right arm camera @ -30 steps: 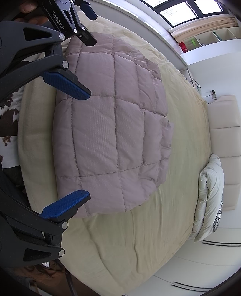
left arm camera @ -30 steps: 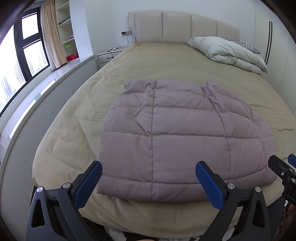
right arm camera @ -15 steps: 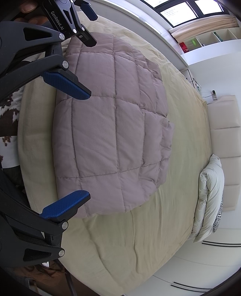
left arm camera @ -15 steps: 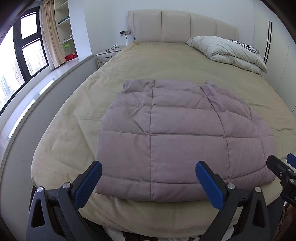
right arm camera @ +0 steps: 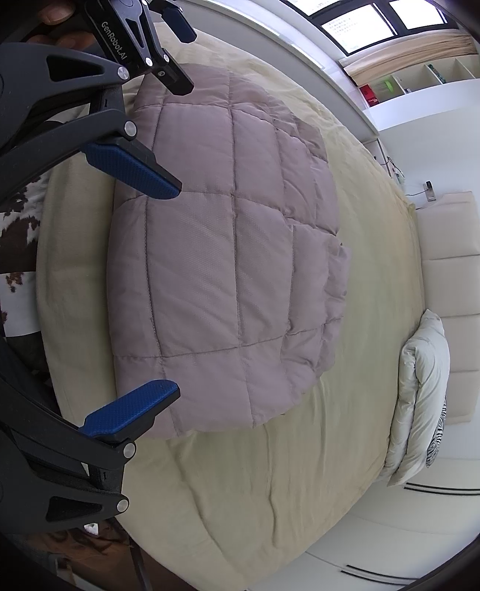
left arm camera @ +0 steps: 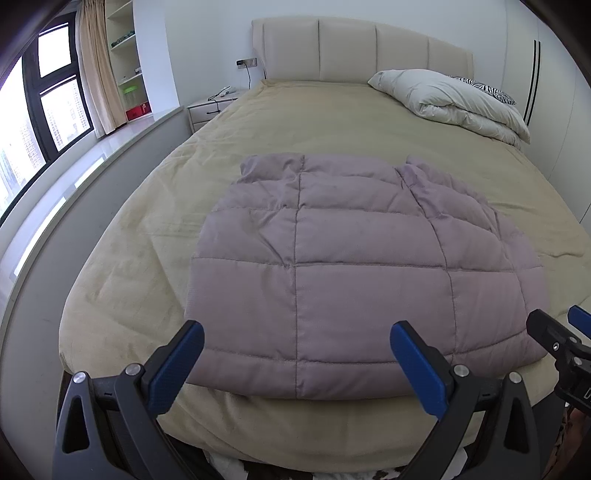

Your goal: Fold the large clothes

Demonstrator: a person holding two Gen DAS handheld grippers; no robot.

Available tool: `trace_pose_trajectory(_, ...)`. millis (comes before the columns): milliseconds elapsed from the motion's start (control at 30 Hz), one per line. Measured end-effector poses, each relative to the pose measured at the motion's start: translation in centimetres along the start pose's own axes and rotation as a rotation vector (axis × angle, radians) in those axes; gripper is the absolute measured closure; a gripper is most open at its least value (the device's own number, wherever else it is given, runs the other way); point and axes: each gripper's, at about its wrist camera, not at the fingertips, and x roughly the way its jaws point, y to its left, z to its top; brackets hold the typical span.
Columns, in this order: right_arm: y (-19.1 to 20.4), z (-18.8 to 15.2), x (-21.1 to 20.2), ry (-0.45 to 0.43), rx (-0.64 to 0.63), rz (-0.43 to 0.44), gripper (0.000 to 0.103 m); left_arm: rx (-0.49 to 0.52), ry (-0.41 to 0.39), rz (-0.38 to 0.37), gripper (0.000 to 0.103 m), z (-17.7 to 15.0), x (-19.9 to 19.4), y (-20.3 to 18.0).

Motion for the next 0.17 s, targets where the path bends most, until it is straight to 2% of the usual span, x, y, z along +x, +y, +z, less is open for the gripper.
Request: trace_pose_trajectory(167,-0.13,0.04,0.09,0.003,0.0,0.002,0.003,0.015,-0.013,-0.023,0.0,0.02,-0.14,-0.08)
